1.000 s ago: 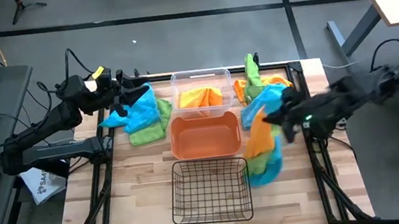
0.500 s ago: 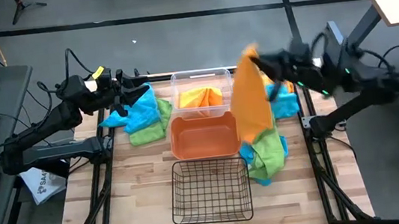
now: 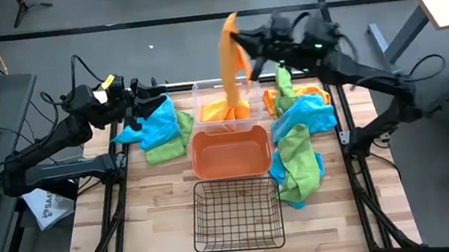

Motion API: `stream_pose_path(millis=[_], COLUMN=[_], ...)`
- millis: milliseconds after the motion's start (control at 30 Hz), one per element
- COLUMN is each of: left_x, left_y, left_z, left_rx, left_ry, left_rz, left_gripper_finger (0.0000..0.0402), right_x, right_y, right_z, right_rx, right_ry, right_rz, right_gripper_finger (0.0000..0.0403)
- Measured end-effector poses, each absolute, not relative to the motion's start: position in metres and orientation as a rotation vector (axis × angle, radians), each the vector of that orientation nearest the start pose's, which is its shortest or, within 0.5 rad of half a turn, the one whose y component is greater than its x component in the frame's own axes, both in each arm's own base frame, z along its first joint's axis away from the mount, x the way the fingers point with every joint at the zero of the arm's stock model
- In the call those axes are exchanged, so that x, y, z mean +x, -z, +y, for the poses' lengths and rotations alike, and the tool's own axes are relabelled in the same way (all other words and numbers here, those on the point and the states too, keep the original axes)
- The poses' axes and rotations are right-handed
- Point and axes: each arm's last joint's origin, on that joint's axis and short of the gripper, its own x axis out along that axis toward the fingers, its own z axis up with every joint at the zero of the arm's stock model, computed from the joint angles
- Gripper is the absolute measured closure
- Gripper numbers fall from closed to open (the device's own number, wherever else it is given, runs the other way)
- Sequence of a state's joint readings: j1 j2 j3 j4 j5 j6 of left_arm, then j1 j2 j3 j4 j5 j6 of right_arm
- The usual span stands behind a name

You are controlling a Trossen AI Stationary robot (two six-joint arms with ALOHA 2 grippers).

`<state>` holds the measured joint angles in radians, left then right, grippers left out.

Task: Sort microfiber towel by color & place in baskets
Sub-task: Put the bottom orange towel into the transparent bin

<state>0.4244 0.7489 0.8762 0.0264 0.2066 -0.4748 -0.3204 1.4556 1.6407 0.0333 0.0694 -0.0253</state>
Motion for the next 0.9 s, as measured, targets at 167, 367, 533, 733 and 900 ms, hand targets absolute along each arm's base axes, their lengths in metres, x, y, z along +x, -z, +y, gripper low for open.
stream_pose_path(millis=[167, 367, 533, 733, 900], left_x=[0.143, 0.143, 0.143, 0.143, 0.143], left_y=[-0.390, -0.390, -0.390, -0.390, -0.390], left_z=[0.058, 0.056, 0.056, 0.056, 0.056], left_rx=[-0.416, -0.412, -0.384, -0.315, -0.280], left_ry=[-0.175, -0.129, -0.130, -0.136, -0.140], left_rz=[-0.202, -0.188, -0.184, -0.179, -0.176], left_gripper_finger=[0.0193, 0.0193, 0.0193, 0.0193, 0.0193], right_x=[0.334, 0.349, 0.337, 0.331, 0.334], right_y=[-0.443, -0.405, -0.380, -0.342, -0.296], right_z=[-0.129, -0.124, -0.115, -0.114, -0.118], right_rx=[0.002, 0.110, 0.148, 0.251, 0.439], right_ry=[0.464, 0.392, 0.382, 0.414, 0.491], right_rz=[-0.003, 0.265, 0.570, 0.734, 0.723], right_gripper_finger=[0.0403, 0.0403, 0.0403, 0.0403, 0.0398])
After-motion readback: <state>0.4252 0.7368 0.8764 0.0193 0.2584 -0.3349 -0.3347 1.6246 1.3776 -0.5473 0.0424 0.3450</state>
